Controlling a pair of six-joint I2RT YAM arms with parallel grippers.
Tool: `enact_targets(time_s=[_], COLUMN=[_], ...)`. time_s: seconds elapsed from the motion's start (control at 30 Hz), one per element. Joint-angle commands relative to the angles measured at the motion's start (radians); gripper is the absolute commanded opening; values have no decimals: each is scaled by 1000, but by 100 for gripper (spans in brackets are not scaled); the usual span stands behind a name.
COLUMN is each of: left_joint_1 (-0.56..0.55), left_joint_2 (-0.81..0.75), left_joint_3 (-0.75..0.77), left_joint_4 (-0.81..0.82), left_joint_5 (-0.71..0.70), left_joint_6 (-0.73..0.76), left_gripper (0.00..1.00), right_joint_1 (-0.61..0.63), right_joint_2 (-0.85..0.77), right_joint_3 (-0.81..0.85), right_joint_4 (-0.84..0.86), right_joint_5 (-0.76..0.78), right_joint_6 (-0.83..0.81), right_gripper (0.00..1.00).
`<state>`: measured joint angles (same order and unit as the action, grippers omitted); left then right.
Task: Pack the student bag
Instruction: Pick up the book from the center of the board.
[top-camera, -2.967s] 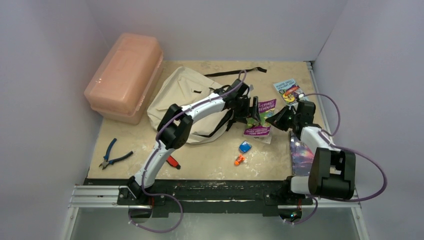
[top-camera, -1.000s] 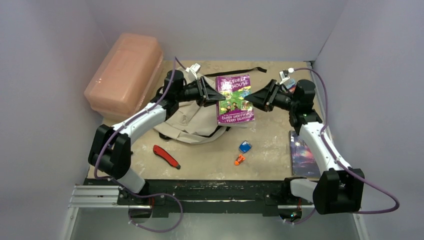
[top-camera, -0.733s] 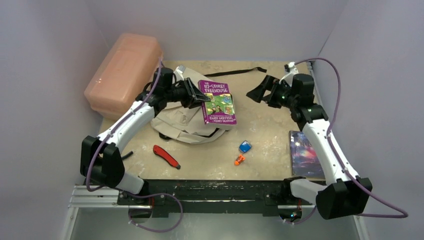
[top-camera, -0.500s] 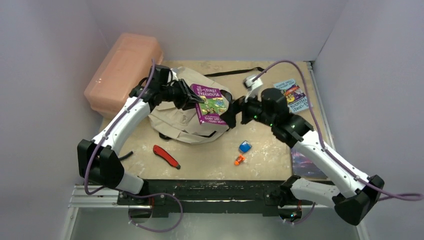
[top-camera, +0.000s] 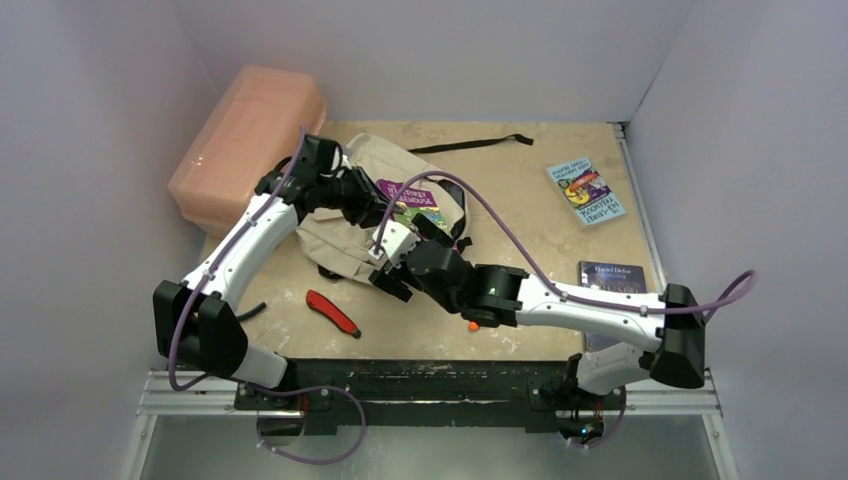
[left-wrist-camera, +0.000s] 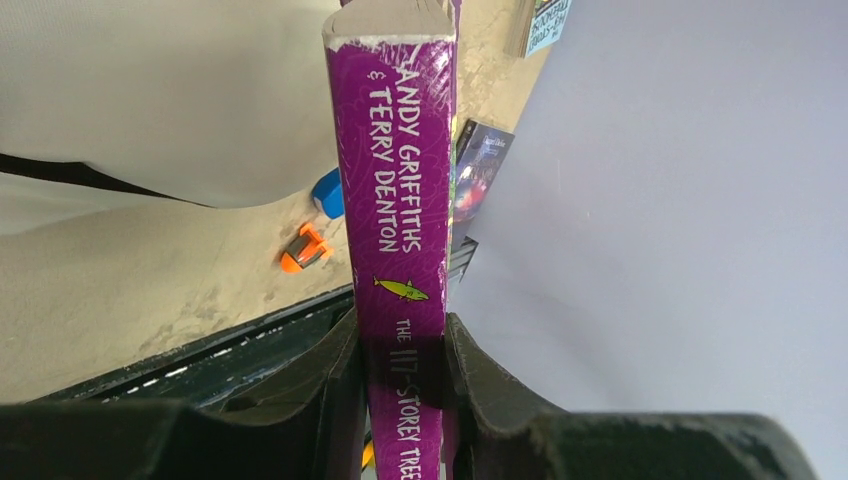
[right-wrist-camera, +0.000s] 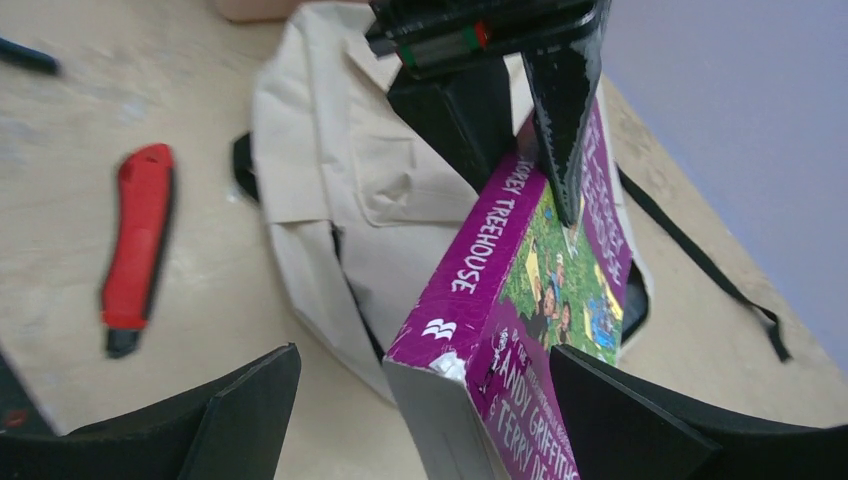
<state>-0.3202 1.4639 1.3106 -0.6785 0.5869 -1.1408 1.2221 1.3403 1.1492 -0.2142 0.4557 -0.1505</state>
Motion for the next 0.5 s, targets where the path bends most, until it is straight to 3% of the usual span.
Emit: enact_targets(time_s=[0.0,0.1,0.47], left_joint_1=[19,25,33], left_joint_2=[-65,-61,-56], left_joint_3=[4,4,3], left_joint_4=[22,19,40], left_joint_5=[54,55,87], left_joint_6=[-39,-35,-51], left_gripper=[0,0,0], right_joint_1=[47,54,57], right_joint_2=[47,65,45], right_joint_3=[10,-10,-113], right_joint_4=[117,140,275], right_joint_5=[353,440,460], right_joint_6=[-95,-82,-87], right_gripper=[97,90,64])
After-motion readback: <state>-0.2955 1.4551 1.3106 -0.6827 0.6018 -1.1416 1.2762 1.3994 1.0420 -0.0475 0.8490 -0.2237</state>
